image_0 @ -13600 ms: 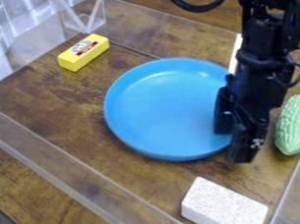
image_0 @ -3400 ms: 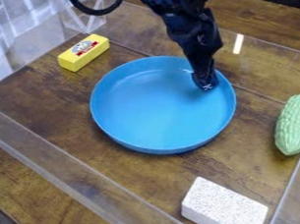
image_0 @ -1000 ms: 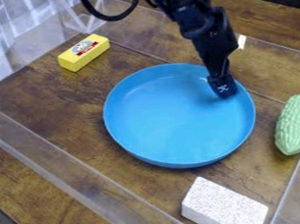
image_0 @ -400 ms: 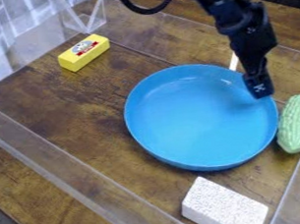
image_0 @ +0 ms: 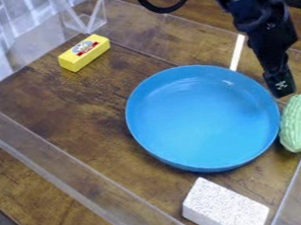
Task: Remove the green object from inside the blue tray and put it on the table
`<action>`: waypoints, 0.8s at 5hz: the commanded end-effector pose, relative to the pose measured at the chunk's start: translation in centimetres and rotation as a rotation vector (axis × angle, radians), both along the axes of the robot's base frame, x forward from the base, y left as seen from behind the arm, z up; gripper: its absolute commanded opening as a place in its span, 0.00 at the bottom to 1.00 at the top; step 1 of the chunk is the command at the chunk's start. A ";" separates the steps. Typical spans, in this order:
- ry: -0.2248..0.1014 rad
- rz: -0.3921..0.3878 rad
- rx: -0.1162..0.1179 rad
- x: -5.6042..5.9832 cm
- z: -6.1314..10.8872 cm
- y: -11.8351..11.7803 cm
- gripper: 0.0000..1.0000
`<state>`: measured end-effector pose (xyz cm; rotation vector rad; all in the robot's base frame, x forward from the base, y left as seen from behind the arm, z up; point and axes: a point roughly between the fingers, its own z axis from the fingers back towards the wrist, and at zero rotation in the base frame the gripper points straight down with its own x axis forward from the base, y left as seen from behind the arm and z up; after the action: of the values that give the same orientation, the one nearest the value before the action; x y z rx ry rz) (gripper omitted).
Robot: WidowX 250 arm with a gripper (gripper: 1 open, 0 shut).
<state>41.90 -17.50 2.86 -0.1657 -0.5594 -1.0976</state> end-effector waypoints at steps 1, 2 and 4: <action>0.054 -0.002 0.026 -1.1 -5.7 -1.2 1.00; 0.068 -0.032 0.020 -0.8 -6.6 -1.0 1.00; 0.093 -0.089 0.015 -0.1 -7.8 0.7 1.00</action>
<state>42.22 -18.76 2.62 -0.2418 -0.5802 -1.1392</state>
